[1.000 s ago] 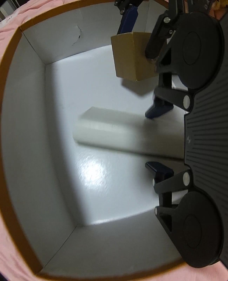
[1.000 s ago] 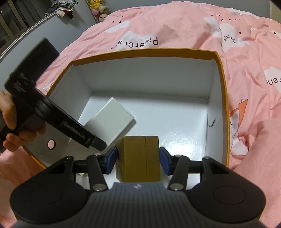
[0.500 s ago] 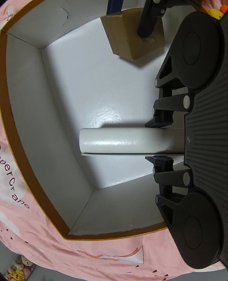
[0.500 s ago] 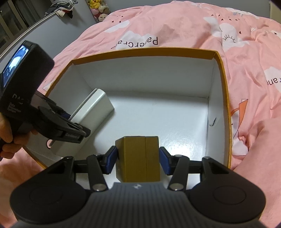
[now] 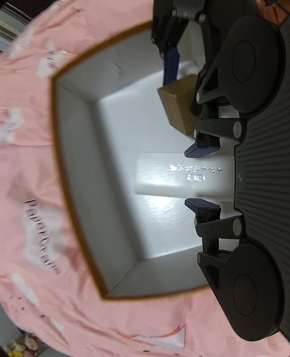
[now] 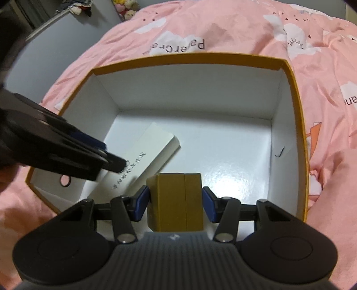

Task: Organize objects
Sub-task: 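Lower the gold cube into a corner of the orange box, open right tool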

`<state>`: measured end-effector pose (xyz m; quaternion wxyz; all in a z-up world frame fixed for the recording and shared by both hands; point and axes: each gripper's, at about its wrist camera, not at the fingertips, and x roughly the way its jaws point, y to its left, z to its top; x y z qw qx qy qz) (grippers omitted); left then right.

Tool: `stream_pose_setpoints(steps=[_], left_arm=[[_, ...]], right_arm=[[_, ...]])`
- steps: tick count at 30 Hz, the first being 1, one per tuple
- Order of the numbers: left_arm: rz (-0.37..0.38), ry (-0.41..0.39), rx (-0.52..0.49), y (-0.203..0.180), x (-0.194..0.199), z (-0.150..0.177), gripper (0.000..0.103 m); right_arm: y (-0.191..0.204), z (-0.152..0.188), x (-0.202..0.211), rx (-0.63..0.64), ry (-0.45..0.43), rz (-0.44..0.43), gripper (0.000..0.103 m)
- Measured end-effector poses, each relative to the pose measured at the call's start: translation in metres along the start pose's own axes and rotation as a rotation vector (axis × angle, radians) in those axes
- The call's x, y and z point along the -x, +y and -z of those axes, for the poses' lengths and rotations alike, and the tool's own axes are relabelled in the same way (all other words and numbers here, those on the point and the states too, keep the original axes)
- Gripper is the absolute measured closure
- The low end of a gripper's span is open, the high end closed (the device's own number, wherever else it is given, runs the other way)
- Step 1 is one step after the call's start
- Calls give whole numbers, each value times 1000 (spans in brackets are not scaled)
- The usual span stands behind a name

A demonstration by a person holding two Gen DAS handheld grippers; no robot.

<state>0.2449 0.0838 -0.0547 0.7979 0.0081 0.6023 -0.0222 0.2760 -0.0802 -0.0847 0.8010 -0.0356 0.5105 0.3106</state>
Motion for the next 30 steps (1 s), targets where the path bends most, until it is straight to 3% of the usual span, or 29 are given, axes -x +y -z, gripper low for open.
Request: stream_pose_setpoints(steps=[5,10,13,21,27,30], left_arm=[[-11,-136,76,30,56,0,54],[-33,-210,134,65,80,7,54],[-46,-210,156,81,86,12,54],[13,-178,242,107,63,18,55],[70,-165,284,120,47,16,57],[73,-164,288,123,40,13,60]], right_arm=[[10,-15,-12,-30,25,32,50],[30,-25,-24,21,34,78,50],[42,-29,-28,41,47,57,50],[82,-38,-44,138,66,4,50],[91,-42,-47,215,72,8,50],[95,-48,-45,319,44,25,51]])
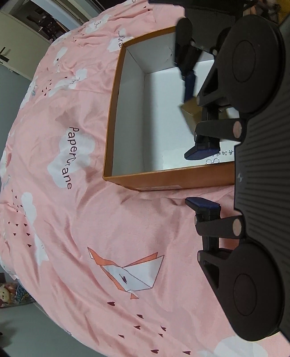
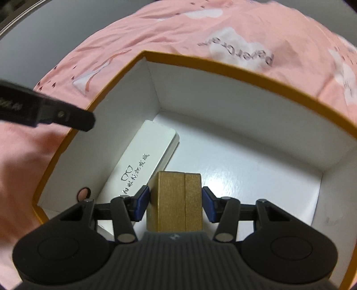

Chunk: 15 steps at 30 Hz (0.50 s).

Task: Organize objects
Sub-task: 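Lower the gold cube into a corner of the orange box, open right tool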

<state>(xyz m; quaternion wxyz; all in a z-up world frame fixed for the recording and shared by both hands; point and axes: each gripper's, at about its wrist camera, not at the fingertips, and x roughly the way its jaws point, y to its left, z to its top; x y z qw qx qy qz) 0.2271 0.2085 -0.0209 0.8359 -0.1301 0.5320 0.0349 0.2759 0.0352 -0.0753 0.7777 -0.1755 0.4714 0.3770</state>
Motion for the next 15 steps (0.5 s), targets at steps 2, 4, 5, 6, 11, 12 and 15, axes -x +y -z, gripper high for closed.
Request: stream_pose_setpoints(steps=[2,4,5,6,11,12,15], left_arm=[[10,7,3,1,-2,1,61],[20,16,7,1,-5,2,63],[20,19,5,1,-6,3,64],[18,23,2,0,-8,3,65],[18,37,8,4,-16,5,67],[17,40,12,5,-18,6,67],[34,47,22,8,-20,6,67]], right_arm=[[5,-6,3,107,-41,53,51],[8,-12,5,217,-86,92,51],[10,-14,7,273,-112,106,51],[14,-17,7,345,-147,123,51],[33,-19,2,651,-267,219,51],[35,-19,1,695,-282,218,51],[41,-20,-7,791,-301,213,51]])
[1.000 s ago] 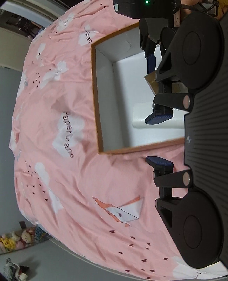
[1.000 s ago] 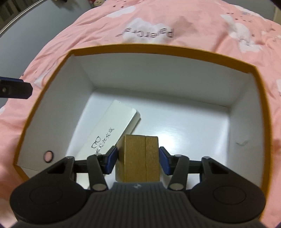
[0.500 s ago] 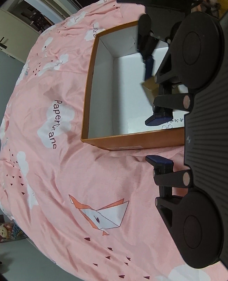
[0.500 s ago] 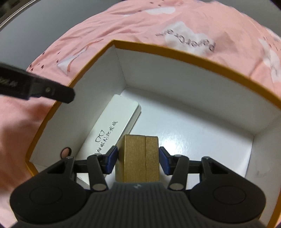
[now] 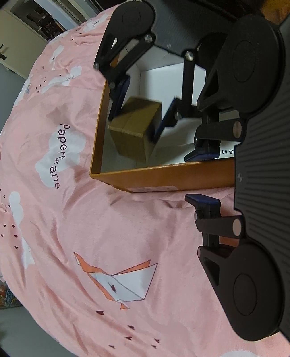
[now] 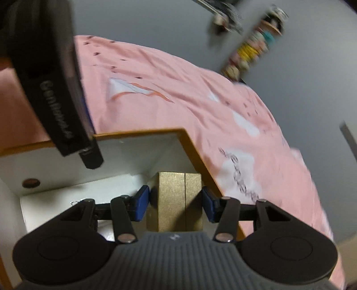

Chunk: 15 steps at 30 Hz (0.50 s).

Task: Organize objects
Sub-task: 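Lower the gold cube into a corner of the orange box, open right tool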

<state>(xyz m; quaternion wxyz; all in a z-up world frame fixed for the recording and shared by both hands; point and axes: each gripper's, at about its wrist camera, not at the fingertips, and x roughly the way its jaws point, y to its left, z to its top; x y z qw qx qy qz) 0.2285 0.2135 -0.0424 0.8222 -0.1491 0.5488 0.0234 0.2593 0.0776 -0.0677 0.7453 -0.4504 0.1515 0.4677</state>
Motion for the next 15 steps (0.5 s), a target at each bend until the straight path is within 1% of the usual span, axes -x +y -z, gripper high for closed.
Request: stream_pose_setpoints(steps=[3,9,15], left_arm=[[6,1,2,1,-1,0,67],[5,7,4,3,-3,0,67],[6,18,16,3,-5,-1,67]], right_arm=[[6,-3,-8,79,-18,6,51],[13,-3,-27,169,-41,-5,50],[9,-9,-26,143,-32,-14,50]])
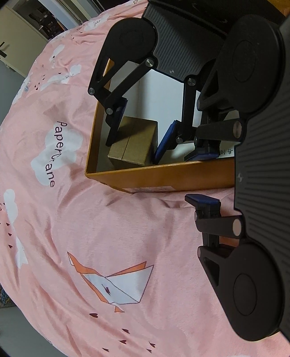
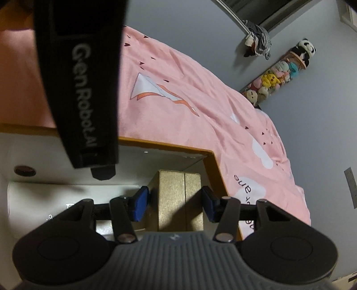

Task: Organize objects
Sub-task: 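Lower the gold cube into a corner of the orange box, open right tool, then withdraw both tools up out of the orange box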

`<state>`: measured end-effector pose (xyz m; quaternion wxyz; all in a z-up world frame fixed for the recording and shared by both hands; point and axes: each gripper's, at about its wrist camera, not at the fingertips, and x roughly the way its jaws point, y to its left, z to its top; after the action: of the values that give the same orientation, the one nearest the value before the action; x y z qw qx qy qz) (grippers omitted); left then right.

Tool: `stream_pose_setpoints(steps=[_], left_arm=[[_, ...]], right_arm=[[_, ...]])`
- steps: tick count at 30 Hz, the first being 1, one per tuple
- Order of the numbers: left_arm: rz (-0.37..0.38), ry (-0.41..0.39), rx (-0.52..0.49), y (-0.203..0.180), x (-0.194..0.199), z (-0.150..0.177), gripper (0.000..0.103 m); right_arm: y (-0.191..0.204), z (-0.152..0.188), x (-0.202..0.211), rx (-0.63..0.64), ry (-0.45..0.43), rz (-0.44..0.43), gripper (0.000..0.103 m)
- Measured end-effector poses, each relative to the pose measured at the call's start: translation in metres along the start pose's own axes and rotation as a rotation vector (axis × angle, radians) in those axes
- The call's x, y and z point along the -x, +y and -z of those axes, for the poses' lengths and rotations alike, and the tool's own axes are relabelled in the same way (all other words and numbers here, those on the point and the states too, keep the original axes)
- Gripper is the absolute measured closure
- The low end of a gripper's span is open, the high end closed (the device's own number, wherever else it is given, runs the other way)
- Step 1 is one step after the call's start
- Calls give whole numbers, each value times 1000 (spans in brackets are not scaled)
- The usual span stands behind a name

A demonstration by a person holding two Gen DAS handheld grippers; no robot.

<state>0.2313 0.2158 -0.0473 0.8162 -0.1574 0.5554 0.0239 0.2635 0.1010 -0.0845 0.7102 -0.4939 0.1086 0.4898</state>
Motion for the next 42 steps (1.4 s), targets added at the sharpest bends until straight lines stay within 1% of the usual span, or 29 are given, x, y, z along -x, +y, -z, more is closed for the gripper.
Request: stream_pose_setpoints(steps=[6,7,10,13,15,16,17,18,20,21,22,23,25,28,29,30,32,36,38,40,42], left_arm=[[-1,3,2,0,-1,1,67],[0,4,3,0,0,1,67],[-1,4,1,0,0,1,66],[1,6,2,0,0,1,66],[1,6,2,0,0,1,66],[1,6,2,0,0,1,66],[0,6,0,0,0,1,66],[0,6,-2,0,0,1,66],[-1,9,-5,0,0,1,66],[-2,11,-8,0,0,1,67],[-2,11,-11,0,0,1,67],[2,12,-14,-1,0,1,68],[6,15,-19,-1,0,2,70],[6,16,-21,-1,0,2,70],[5,17,-17,0,0,2,70],[9,18,-13,1,0,2,70],[20,17,-6,1,0,2,70],[23,6,-7,1,3,2,70],[28,5,-3,2,4,2,70],[28,3,0,3,4,1,70],[27,2,2,3,4,1,70]], right_arm=[[3,1,3,-12,38,40,47],[2,3,4,-30,48,37,44],[-6,9,4,-122,91,35,41],[-17,19,3,-285,150,-10,42],[-27,28,2,-421,178,-73,44],[-31,31,1,-481,186,-101,51],[-35,35,0,-542,193,-127,54],[-41,38,-4,-609,198,-153,56],[-27,47,7,-677,199,-173,56],[-30,45,2,-691,201,-175,55],[-31,43,-3,-695,201,-171,62],[-28,41,-7,-694,202,-155,64],[-24,38,-9,-678,201,-153,68],[-14,27,-9,-560,177,-114,71],[-14,23,-10,-535,184,-105,71],[-14,23,-10,-537,191,-105,71],[-20,25,-11,-579,197,-126,71],[-36,36,-11,-720,208,-182,70],[-39,41,-10,-761,207,-202,70],[-41,44,-13,-804,206,-220,75],[-42,45,-13,-835,200,-233,76]])
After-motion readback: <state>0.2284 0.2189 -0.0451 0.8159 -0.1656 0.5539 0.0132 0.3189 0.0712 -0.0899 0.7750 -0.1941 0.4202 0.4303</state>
